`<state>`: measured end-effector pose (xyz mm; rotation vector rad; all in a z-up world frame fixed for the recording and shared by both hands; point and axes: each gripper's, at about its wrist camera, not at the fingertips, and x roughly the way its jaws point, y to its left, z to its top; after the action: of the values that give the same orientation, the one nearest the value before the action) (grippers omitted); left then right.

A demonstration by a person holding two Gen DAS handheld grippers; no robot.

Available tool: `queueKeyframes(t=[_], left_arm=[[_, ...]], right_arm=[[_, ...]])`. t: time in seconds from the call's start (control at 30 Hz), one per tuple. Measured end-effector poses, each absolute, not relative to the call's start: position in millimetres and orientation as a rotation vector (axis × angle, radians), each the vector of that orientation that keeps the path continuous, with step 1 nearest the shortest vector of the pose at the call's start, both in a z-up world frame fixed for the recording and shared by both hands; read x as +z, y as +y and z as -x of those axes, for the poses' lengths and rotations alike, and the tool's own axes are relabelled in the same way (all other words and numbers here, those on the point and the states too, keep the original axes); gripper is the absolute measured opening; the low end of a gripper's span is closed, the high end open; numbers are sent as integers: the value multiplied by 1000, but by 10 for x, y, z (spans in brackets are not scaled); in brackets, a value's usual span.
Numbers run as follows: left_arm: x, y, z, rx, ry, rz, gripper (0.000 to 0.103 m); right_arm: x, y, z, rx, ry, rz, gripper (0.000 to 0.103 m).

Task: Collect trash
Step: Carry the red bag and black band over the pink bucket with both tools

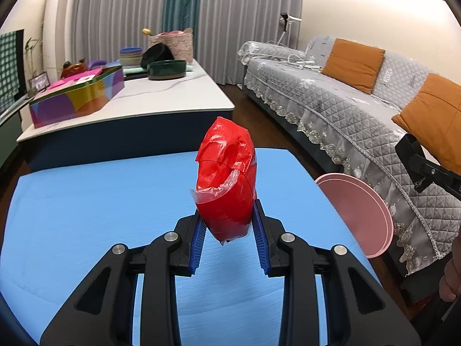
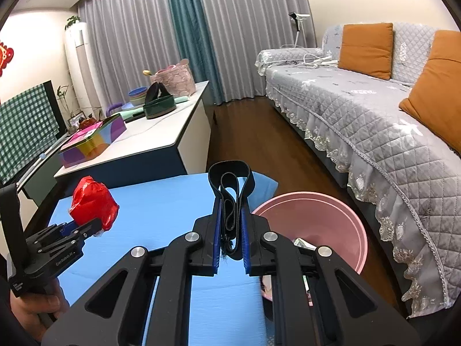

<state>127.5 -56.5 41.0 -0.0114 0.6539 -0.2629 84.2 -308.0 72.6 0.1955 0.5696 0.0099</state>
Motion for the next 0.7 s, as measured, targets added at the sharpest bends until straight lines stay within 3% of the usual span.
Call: queueKeyframes(t=[0.7], left_arm=[[379, -1125, -1264, -369, 629, -23, 31]], right_arm=[[605, -3641, -801, -107, 565, -261, 13]])
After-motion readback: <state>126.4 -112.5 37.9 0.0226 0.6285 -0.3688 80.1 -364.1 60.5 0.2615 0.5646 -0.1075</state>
